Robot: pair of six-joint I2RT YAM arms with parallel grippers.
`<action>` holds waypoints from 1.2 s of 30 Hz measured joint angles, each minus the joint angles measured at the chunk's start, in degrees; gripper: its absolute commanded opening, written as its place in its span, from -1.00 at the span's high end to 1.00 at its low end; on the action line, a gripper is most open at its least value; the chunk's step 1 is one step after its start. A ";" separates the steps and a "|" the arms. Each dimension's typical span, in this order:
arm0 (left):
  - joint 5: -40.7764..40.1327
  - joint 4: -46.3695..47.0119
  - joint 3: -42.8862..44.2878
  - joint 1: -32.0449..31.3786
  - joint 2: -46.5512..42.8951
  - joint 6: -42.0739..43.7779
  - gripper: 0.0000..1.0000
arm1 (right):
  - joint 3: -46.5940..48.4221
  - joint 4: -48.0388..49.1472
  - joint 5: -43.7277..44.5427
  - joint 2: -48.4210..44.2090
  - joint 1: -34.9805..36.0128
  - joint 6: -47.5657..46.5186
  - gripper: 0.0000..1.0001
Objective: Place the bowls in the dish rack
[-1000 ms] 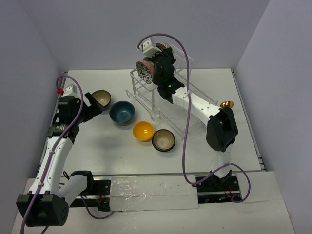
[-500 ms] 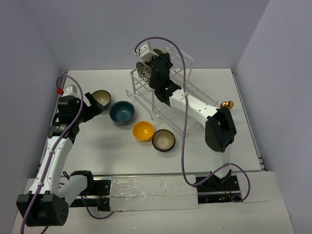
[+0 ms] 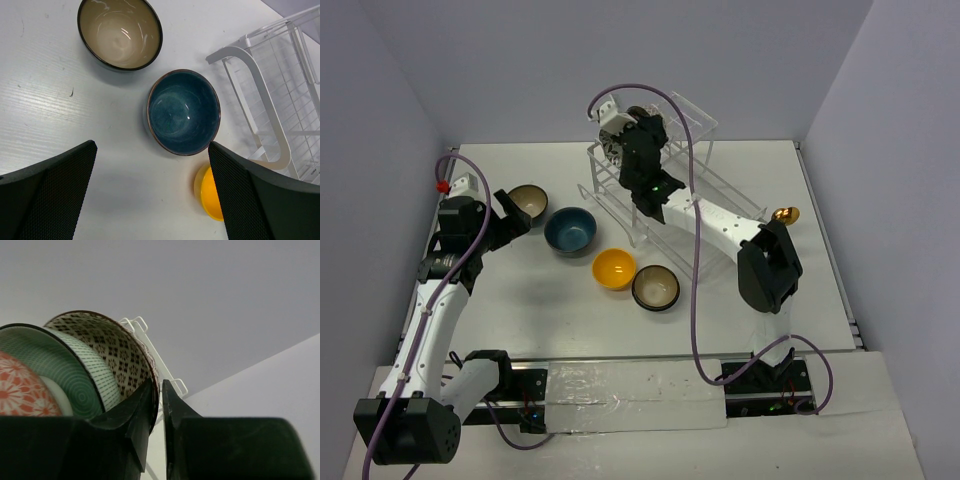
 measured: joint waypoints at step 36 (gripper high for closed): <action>0.42 0.15 -0.17 0.24 0.37 -0.20 -0.99 | -15.85 -13.49 -7.39 -30.36 0.42 19.76 -0.64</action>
